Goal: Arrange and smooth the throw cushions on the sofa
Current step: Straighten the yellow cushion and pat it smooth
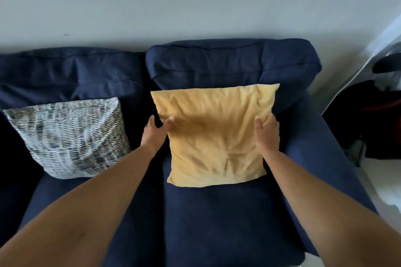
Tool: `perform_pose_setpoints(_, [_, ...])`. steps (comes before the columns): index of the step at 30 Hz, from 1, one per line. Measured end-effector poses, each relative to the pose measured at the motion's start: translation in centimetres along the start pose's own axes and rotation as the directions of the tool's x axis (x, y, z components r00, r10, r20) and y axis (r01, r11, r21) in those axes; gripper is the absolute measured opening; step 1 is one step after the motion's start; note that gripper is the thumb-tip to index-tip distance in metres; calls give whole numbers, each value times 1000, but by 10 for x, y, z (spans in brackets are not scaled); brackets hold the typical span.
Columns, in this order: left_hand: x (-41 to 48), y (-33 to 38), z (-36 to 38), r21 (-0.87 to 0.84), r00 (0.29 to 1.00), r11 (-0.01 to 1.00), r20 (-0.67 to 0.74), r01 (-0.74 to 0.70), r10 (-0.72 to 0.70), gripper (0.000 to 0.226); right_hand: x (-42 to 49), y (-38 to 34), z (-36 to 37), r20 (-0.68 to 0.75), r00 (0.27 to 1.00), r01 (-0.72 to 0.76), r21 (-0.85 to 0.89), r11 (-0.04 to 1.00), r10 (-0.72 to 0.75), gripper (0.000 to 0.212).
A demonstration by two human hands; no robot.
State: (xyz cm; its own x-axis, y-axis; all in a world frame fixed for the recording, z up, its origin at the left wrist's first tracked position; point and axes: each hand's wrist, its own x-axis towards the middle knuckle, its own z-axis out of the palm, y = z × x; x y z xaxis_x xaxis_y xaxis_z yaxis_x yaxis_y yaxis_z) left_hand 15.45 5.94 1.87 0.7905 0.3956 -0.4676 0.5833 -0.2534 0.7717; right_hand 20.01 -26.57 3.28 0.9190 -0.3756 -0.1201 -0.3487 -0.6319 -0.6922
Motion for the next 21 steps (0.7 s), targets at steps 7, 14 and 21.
perform_pose_setpoints(7, [32, 38, 68, -355, 961, 935, -254, 13, -110, 97, 114, 30, -23, 378, 910, -301, 322, 898, 170, 101])
perform_pose_setpoints(14, [17, 45, 102, -554, 892, 809, -443, -196, -88, 10, 137, 31, -10, 184, 982, -137, 483, 865, 52, 24])
perform_pose_setpoints(21, [10, 57, 101, -518, 845, 788, -536, -332, 3, 7, 141, 38, -11, -75, 993, 116, 416, 902, -93, 18])
